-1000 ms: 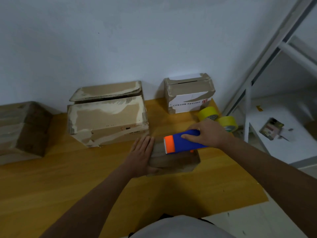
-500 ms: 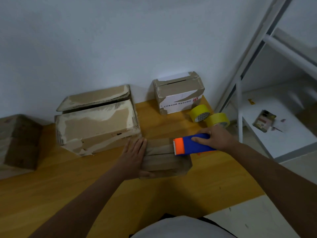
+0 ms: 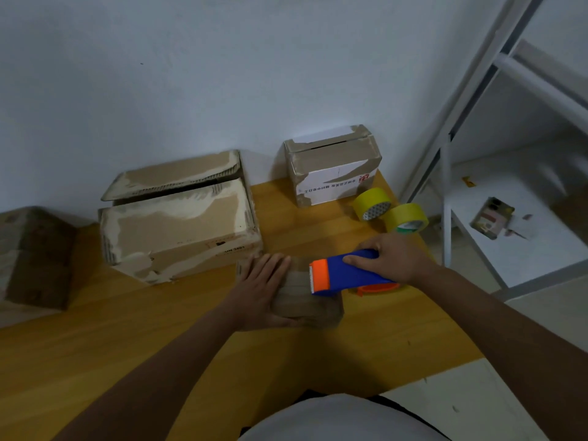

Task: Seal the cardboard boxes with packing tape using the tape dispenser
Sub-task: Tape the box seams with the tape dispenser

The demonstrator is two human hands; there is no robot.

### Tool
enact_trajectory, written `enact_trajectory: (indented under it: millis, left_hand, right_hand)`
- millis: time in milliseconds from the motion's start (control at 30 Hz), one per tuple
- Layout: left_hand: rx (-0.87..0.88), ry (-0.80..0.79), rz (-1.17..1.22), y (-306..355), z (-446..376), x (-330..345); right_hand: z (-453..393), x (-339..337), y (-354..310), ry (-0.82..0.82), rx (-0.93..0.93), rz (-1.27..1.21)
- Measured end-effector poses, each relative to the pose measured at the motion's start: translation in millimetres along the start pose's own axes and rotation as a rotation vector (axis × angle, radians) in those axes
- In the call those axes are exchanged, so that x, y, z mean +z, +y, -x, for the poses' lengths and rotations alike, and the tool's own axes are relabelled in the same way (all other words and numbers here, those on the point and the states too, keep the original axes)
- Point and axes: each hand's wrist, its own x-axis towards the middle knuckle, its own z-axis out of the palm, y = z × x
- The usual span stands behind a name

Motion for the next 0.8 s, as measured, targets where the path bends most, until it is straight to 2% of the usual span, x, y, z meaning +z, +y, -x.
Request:
enact_trajectory:
  millis: [233,367,667,800]
  left_hand:
    - [0.028,0.062,0.006,1,-2,3]
    - [0.043,0.082,0.01,1,-2,4]
    - [0.029,-0.022,-0.055,1,-5,2]
    - [0.05,-0.073,-0.087,24,-25,1]
  right_hand:
    - [14,4,18,-0.038,0.059,-0.191]
    - [27,-4,44,0.012,0.097,-0.244]
    - [24,3,57,-0.005,0.125,-0.233]
    - [25,8,59,-0.01,0.11,-0.25]
